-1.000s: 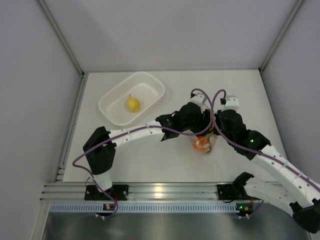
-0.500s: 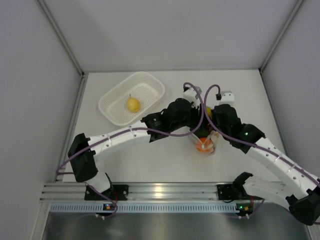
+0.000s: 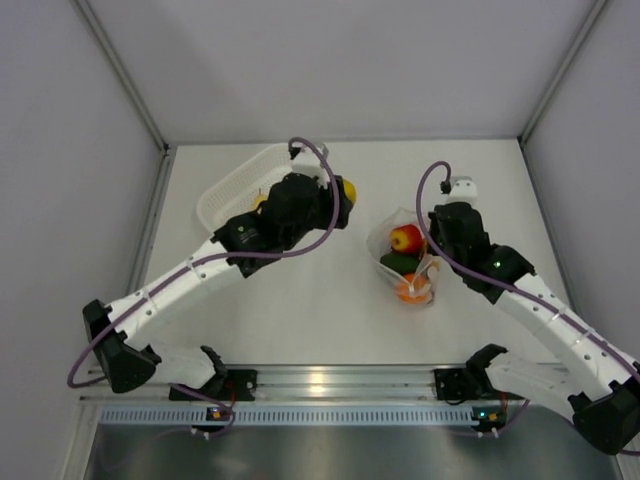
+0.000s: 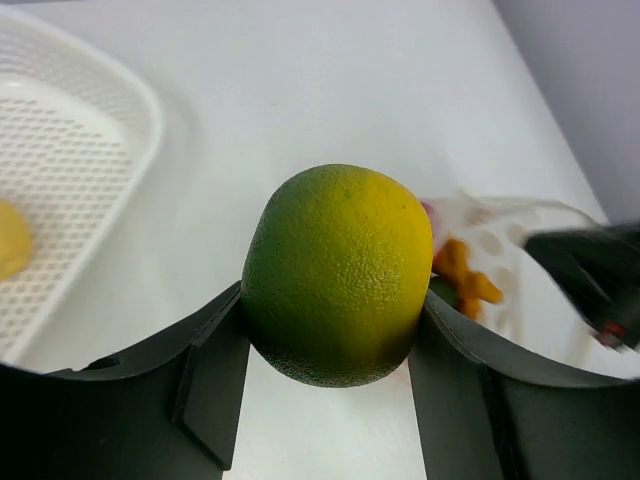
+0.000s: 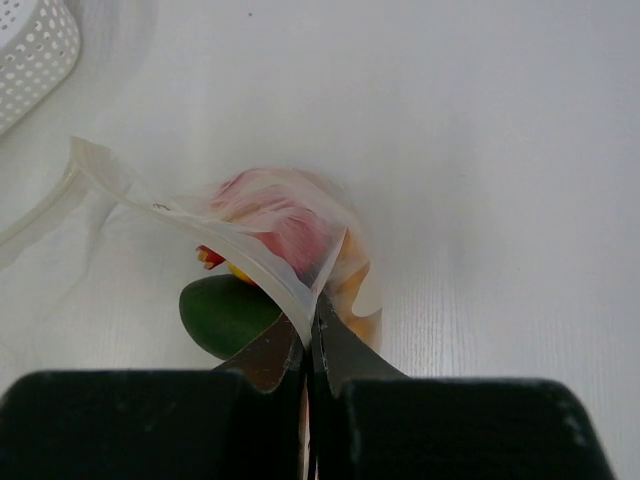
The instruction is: Open the zip-top bag and remove the fake food
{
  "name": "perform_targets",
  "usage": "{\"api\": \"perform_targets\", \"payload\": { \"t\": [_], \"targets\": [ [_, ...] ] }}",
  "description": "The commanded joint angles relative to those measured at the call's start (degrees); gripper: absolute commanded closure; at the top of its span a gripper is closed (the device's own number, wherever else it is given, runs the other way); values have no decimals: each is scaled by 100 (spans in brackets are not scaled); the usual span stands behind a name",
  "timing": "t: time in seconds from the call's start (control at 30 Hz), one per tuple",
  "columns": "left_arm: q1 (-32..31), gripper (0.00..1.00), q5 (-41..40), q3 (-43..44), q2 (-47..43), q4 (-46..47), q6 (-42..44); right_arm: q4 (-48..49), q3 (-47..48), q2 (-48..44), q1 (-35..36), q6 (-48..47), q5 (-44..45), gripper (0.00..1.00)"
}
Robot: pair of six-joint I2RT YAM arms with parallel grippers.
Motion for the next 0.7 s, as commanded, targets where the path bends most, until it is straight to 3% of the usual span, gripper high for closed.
{"api": "perform_targets", "payload": {
  "t": [0.0, 0.23, 0.33, 0.5, 0.67],
  "targets": [
    [861, 100, -354, -181, -283, -426, 186, 304, 257, -161, -85, 5, -47, 100],
    [2461, 100, -127, -594, -135, -550, 170, 382, 249, -178, -93, -39, -292, 100],
    [3443, 100, 242, -726, 120, -549, 55, 837, 3, -406, -93, -118, -714, 100],
    [4132, 100, 235, -718, 804, -497, -173, 1050, -200, -574, -93, -144, -1153, 100],
    [4694, 97, 884, -498, 1526, -470, -270, 1269, -296, -644, -85, -188, -1654, 100]
  ]
}}
